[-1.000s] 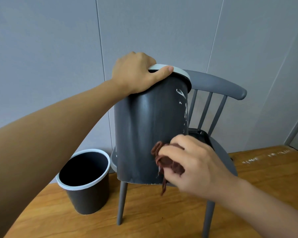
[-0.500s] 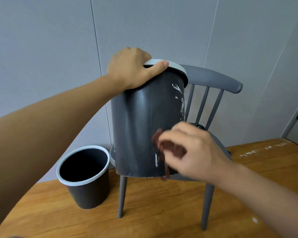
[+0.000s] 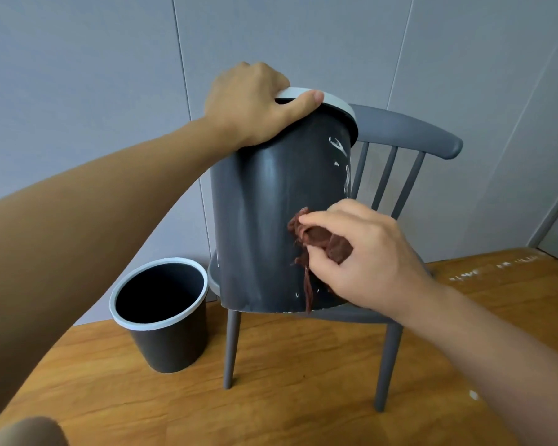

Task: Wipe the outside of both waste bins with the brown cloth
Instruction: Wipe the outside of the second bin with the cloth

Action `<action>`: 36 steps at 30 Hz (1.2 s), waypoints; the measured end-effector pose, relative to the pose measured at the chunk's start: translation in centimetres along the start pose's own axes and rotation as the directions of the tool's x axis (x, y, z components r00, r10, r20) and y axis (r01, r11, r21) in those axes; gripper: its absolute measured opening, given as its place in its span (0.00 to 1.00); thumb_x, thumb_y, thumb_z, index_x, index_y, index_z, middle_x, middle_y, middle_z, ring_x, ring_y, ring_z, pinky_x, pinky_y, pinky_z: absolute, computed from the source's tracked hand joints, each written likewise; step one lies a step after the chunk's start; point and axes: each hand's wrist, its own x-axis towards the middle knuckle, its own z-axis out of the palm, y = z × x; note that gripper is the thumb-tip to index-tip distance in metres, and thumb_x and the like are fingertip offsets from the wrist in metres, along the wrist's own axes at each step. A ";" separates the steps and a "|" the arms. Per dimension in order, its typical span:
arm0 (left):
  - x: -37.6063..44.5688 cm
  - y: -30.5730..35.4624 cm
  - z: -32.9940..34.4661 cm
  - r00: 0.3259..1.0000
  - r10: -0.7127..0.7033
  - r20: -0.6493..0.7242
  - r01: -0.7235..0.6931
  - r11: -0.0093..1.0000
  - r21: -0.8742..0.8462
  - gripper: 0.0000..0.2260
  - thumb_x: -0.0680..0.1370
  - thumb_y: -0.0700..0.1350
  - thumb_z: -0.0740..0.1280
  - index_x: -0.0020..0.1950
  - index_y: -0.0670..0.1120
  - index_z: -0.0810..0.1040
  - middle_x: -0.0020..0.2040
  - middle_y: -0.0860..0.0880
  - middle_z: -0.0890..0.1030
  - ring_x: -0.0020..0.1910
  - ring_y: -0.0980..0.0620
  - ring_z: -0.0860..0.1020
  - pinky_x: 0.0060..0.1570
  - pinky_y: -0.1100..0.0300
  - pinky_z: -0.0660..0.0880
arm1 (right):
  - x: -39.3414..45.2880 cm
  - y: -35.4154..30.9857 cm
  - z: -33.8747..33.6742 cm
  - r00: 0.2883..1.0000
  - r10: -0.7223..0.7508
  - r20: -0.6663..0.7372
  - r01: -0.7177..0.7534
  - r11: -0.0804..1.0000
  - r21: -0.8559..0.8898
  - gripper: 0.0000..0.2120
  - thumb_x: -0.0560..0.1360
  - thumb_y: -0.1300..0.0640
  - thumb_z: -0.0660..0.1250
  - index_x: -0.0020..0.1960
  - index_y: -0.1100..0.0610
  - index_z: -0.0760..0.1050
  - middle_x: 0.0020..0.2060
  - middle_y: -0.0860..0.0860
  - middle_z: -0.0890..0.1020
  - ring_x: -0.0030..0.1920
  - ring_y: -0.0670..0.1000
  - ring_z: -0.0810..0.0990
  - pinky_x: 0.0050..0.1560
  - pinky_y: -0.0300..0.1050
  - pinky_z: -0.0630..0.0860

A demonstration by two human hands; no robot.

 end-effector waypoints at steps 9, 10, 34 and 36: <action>-0.3 -0.2 -0.2 1.000 -0.012 -0.003 0.012 1.000 -0.004 0.31 0.75 0.72 0.58 0.32 0.44 0.61 0.28 0.46 0.65 0.32 0.43 0.67 0.33 0.51 0.63 | -3.2 -1.3 -0.3 0.957 -0.132 0.257 0.138 0.990 -0.002 0.12 0.74 0.53 0.69 0.56 0.51 0.85 0.46 0.48 0.80 0.43 0.50 0.78 0.41 0.46 0.80; -0.2 -0.2 -0.2 1.000 -0.012 -0.003 0.012 1.000 -0.005 0.31 0.75 0.72 0.58 0.32 0.44 0.61 0.28 0.46 0.65 0.32 0.43 0.67 0.33 0.52 0.62 | -2.3 -0.9 -0.3 0.985 -0.081 0.154 0.084 0.996 -0.014 0.14 0.75 0.53 0.68 0.58 0.52 0.85 0.47 0.48 0.80 0.44 0.49 0.79 0.43 0.44 0.80; -0.6 -0.8 -0.2 1.000 -0.021 -0.017 0.020 0.998 -0.064 0.32 0.75 0.72 0.60 0.32 0.45 0.58 0.27 0.47 0.61 0.30 0.46 0.62 0.32 0.52 0.59 | -4.7 1.0 0.1 1.000 -0.030 0.004 0.029 0.989 0.147 0.13 0.71 0.62 0.74 0.55 0.57 0.87 0.46 0.50 0.81 0.45 0.47 0.81 0.45 0.40 0.78; -0.6 -0.6 -0.3 1.000 -0.008 -0.019 0.007 0.998 -0.059 0.31 0.76 0.71 0.60 0.32 0.45 0.57 0.27 0.47 0.60 0.30 0.46 0.61 0.32 0.51 0.59 | -3.0 1.7 0.1 0.989 0.048 -0.141 -0.034 0.994 0.104 0.12 0.72 0.63 0.74 0.55 0.57 0.87 0.47 0.51 0.81 0.45 0.47 0.81 0.46 0.38 0.77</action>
